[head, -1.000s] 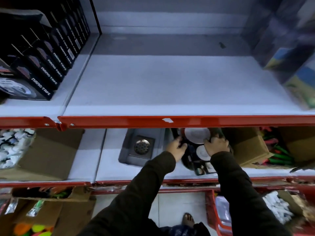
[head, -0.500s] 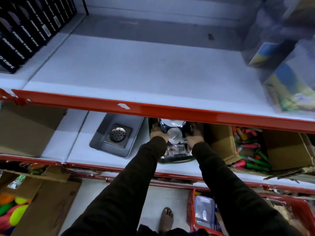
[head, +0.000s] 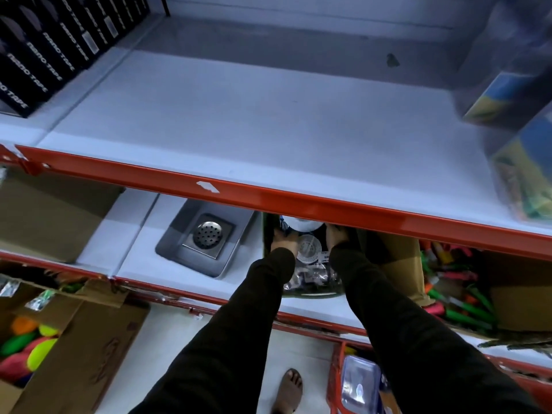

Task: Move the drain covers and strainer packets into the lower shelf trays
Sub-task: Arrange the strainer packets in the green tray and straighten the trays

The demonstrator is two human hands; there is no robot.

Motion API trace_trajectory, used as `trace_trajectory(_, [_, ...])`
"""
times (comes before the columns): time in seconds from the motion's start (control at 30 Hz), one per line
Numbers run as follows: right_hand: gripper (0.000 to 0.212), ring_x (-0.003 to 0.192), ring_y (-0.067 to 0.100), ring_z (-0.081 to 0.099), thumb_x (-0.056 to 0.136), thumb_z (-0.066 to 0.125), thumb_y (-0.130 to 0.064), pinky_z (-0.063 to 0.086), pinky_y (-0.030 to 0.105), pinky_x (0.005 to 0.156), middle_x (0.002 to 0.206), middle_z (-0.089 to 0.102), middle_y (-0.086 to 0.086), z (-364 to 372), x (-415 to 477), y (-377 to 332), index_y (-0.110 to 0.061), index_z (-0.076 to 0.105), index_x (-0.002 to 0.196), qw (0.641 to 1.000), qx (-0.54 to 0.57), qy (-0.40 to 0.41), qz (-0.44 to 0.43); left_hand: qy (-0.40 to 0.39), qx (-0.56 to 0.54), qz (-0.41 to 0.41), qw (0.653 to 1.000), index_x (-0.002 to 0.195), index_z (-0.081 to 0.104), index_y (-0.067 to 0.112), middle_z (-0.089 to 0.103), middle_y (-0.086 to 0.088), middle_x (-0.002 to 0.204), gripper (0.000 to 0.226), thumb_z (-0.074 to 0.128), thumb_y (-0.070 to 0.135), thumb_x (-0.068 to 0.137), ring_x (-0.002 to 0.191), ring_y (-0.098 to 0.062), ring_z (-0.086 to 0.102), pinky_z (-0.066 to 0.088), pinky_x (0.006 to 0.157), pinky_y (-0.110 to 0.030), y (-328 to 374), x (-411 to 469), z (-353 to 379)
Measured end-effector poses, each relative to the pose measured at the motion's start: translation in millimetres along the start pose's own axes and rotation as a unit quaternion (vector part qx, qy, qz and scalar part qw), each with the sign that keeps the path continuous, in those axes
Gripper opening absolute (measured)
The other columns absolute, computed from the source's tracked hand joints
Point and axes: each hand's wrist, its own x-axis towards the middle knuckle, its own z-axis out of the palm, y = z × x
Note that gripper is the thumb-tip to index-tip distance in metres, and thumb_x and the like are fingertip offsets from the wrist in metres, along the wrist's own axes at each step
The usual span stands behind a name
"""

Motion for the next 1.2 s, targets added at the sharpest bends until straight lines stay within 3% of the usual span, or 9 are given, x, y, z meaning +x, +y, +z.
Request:
trace_trajectory(0.17, [0.038,0.138,0.037,0.039,0.101,0.047,-0.021,0.023,0.041,0.119,0.148,0.046,0.017,4.9,6.9,9.9,0.0,0.052,0.133,1.0,-0.018,0.004,-0.011,-0.04,-0.022,-0.021,0.999,0.152,0.025,0.011,0.046,-0.018,0.148,0.083,0.06,0.035,0.08,0.132,-0.037,0.049,0.042,0.111,-0.039,0.1,0.8,-4.1])
trace_trajectory(0.3, [0.041,0.13,0.036,0.047,0.103,0.04,-0.026,0.031,0.031,0.104,0.142,0.05,0.022,-17.2,-32.7,-4.0,0.001,0.051,0.132,0.997,-0.055,0.06,0.0,0.015,0.062,0.1,0.993,0.149,0.03,0.011,0.049,-0.019,0.144,0.076,0.06,0.022,0.08,0.125,-0.036,0.055,0.048,0.107,-0.043,-8.8,-19.9,-22.2])
trace_trajectory(0.4, [0.037,0.133,0.029,0.045,0.103,0.037,-0.029,0.03,0.036,0.11,0.15,0.043,0.01,-30.0,-72.2,0.2,-0.019,0.048,0.137,0.974,-0.183,0.073,-0.11,0.112,0.304,0.228,0.918,0.152,0.021,0.002,0.029,-0.022,0.156,0.065,0.047,0.024,0.096,0.14,-0.035,0.041,0.036,0.118,-0.042,-23.0,-39.0,-63.9])
trace_trajectory(0.47, [0.03,0.122,0.022,0.055,0.099,0.039,-0.03,0.028,0.044,0.108,0.132,0.06,-0.002,-27.1,-90.2,14.6,-0.034,0.06,0.119,0.935,-0.312,0.02,-0.166,0.168,0.441,0.239,0.848,0.152,0.02,0.0,0.024,-0.02,0.16,0.069,0.035,0.036,0.096,0.151,-0.033,0.021,0.014,0.126,-0.044,-43.3,-38.5,-98.1])
trace_trajectory(0.53, [0.033,0.109,0.019,0.061,0.094,0.036,-0.037,0.025,0.045,0.102,0.109,0.071,-0.006,-14.3,-115.1,27.8,-0.031,0.068,0.099,0.88,-0.427,-0.04,-0.205,0.197,0.516,0.187,0.812,0.148,0.036,0.003,0.038,-0.018,0.155,0.071,0.025,0.042,0.09,0.15,-0.032,0.023,0.002,0.125,-0.048,-66.3,-41.2,-128.0])
trace_trajectory(0.63, [0.047,0.097,0.021,0.064,0.085,0.032,-0.047,0.029,0.043,0.095,0.095,0.074,-0.007,10.5,-155.3,39.4,-0.027,0.074,0.091,0.842,-0.472,-0.076,-0.25,0.164,0.575,0.139,0.79,0.124,0.064,0.012,0.063,-0.009,0.133,0.061,0.023,0.041,0.09,0.142,-0.027,0.039,-0.004,0.124,-0.055,-91.0,-56.9,-148.8])
trace_trajectory(0.77, [0.054,0.114,0.022,0.054,0.082,0.032,-0.05,0.026,0.043,0.104,0.117,0.067,-0.006,29.4,-188.7,42.6,-0.028,0.067,0.117,0.83,-0.487,-0.099,-0.253,0.075,0.656,0.168,0.732,0.135,0.052,0.015,0.057,-0.003,0.135,0.05,0.042,0.036,0.09,0.138,-0.023,0.041,-0.011,0.119,-0.062,-100.0,-78.4,-152.6])
trace_trajectory(0.97, [0.055,0.125,0.025,0.046,0.08,0.041,-0.046,0.022,0.047,0.109,0.131,0.057,-0.002,48.2,-222.4,44.2,-0.026,0.055,0.129,0.82,-0.51,-0.128,-0.227,0.033,0.638,0.227,0.735,0.139,0.045,0.021,0.056,0.0,0.134,0.054,0.054,0.018,0.086,0.133,-0.021,0.047,-0.016,0.116,-0.063,-109.5,-110.0,-145.7])
trace_trajectory(1.2, [0.06,0.13,0.025,0.044,0.082,0.047,-0.043,0.018,0.049,0.112,0.14,0.052,-0.001,50.8,-251.3,41.9,-0.027,0.043,0.141,0.834,-0.498,-0.123,-0.205,-0.02,0.615,0.264,0.743,0.147,0.037,0.027,0.041,0.001,0.149,0.072,0.061,0.012,0.08,0.144,-0.018,0.033,-0.016,0.115,-0.062,-109.6,-125.5,-168.0])
